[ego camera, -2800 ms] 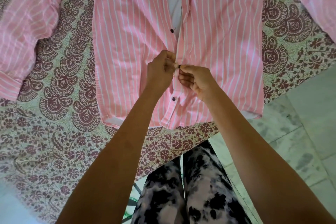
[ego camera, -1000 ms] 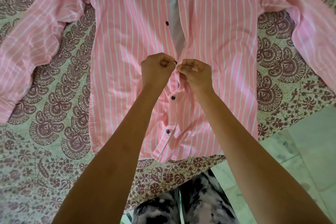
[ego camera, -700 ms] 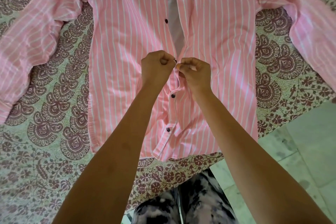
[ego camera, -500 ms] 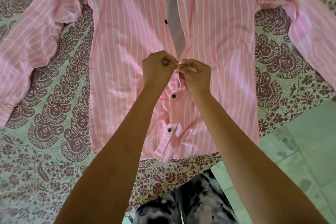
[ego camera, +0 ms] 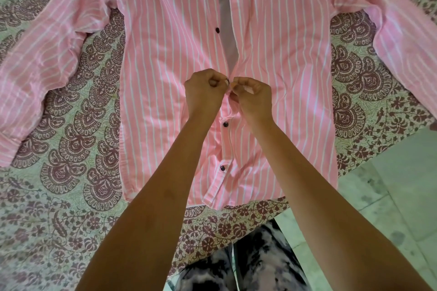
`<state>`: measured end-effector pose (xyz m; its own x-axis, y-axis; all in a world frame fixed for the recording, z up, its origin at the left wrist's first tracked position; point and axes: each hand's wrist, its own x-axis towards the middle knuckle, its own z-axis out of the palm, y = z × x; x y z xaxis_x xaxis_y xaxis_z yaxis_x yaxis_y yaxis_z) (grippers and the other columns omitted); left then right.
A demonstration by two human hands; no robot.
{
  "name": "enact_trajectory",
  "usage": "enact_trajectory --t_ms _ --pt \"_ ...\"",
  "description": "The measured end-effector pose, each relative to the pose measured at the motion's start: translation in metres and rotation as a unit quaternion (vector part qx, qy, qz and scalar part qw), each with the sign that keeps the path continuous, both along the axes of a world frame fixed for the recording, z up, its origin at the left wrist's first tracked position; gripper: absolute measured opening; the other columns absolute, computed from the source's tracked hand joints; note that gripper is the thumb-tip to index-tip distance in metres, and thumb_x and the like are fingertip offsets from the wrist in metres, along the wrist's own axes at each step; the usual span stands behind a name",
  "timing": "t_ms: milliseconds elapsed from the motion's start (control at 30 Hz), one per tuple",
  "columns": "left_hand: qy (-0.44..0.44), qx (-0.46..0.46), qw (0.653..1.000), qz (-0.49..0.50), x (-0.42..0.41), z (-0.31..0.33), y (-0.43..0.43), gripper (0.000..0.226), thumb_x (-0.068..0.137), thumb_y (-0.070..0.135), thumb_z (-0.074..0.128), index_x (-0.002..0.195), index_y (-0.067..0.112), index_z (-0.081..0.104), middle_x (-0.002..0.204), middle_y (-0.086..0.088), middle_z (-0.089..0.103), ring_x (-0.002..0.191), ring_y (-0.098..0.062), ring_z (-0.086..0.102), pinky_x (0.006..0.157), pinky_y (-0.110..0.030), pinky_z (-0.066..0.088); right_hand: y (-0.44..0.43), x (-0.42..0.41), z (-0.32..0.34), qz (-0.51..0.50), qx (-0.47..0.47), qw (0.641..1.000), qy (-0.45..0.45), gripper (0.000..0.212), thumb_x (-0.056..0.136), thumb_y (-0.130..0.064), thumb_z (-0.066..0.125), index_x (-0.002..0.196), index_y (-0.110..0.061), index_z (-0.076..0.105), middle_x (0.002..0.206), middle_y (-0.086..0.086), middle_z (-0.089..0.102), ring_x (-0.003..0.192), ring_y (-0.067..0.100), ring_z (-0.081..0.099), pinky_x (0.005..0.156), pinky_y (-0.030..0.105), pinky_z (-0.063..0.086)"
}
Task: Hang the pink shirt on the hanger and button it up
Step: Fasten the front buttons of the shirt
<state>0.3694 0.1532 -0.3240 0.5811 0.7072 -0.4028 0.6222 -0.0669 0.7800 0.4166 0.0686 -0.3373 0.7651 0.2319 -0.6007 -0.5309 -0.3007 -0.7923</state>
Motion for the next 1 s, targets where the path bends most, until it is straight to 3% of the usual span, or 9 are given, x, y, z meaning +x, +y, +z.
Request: enact_trajectory --t_ms 133,267,400,533,633,700,800,900,1000 --pt "-0.001 -0.028 0.999 -0.022 0.000 0.000 0.009 0.015 0.077 -0.001 0.058 0.081 0.005 0.071 0.063 0.006 0.064 0.068 -0.019 0.067 0.079 -0.037 0.057 -0.005 -0.001 -0.004 -0.005 0.042 0.998 0.052 0.014 0.088 -0.003 0.056 0.086 -0.007 0.069 0.080 0.016 0.065 0.077 0.027 0.064 0.082 0.039 0.055" --pt "0.009 -0.065 0.997 -0.042 0.004 0.003 0.015 0.019 0.079 -0.005 0.055 0.084 0.005 0.071 0.063 -0.001 0.064 0.064 -0.020 0.064 0.080 -0.038 0.057 -0.004 0.004 -0.001 -0.010 0.058 0.997 0.050 0.016 0.083 0.005 0.060 0.076 -0.008 0.068 0.073 0.009 0.065 0.062 0.015 0.064 0.067 0.025 0.057" --pt "0.036 -0.058 0.998 -0.013 0.008 0.002 0.013 0.026 0.076 -0.007 0.050 0.088 0.004 0.071 0.079 -0.012 0.067 0.079 -0.031 0.066 0.084 -0.041 0.056 0.002 0.003 -0.005 0.016 -0.013 0.999 -0.039 0.016 0.075 0.003 0.067 0.066 -0.011 0.067 0.067 0.006 0.065 0.066 0.022 0.063 0.073 0.036 0.055" --pt "0.038 -0.092 0.995 0.004 0.011 0.005 0.008 0.017 0.072 0.007 0.050 0.066 0.003 0.066 0.071 -0.016 0.061 0.069 -0.033 0.062 0.081 -0.048 0.055 0.001 0.000 -0.006 0.062 -0.060 0.981 -0.171 0.003 0.075 -0.002 0.068 0.078 -0.004 0.068 0.071 -0.003 0.065 0.066 0.007 0.062 0.071 0.013 0.051" --pt "0.032 -0.112 0.993 0.024 0.010 0.003 0.007 0.013 0.076 0.005 0.059 0.069 0.008 0.069 0.076 -0.015 0.069 0.078 -0.032 0.068 0.079 -0.042 0.057 -0.001 -0.003 -0.009 0.089 -0.066 0.968 -0.225 0.006 0.076 -0.003 0.068 0.082 -0.003 0.067 0.074 -0.002 0.066 0.064 0.002 0.061 0.066 0.011 0.050" --pt "0.027 -0.146 0.988 0.039 0.007 -0.001 0.009 0.012 0.078 0.001 0.061 0.074 0.007 0.069 0.074 -0.013 0.068 0.075 -0.030 0.068 0.079 -0.040 0.058 -0.003 -0.007 -0.011 0.100 -0.074 0.960 -0.249 0.006 0.078 -0.004 0.067 0.083 -0.002 0.066 0.077 0.003 0.069 0.064 0.007 0.063 0.066 0.013 0.051" --pt "0.025 -0.185 0.982 0.040 0.005 -0.005 0.012 0.005 0.083 0.006 0.063 0.082 0.004 0.068 0.072 -0.011 0.065 0.066 -0.023 0.064 0.068 -0.030 0.057 -0.005 -0.012 -0.014 0.117 -0.100 0.937 -0.314 0.008 0.081 -0.005 0.063 0.086 -0.001 0.067 0.081 0.010 0.071 0.070 0.019 0.067 0.069 0.028 0.055" --pt "0.017 -0.180 0.983 0.027 0.006 -0.006 0.012 0.010 0.084 0.006 0.062 0.075 0.009 0.064 0.067 -0.006 0.062 0.059 -0.015 0.061 0.056 -0.018 0.049 -0.005 -0.016 -0.016 0.114 -0.117 0.926 -0.341 0.010 0.081 -0.007 0.060 0.087 -0.001 0.067 0.081 0.012 0.070 0.070 0.023 0.067 0.069 0.038 0.056" --pt "-0.001 -0.181 0.983 0.032 0.007 -0.009 0.013 0.017 0.084 0.003 0.062 0.071 0.015 0.060 0.066 -0.004 0.062 0.054 -0.010 0.059 0.055 -0.016 0.049 -0.005 -0.015 -0.018 0.104 -0.118 0.924 -0.349 0.010 0.081 -0.006 0.060 0.087 -0.001 0.067 0.080 0.012 0.070 0.070 0.024 0.067 0.069 0.039 0.056"
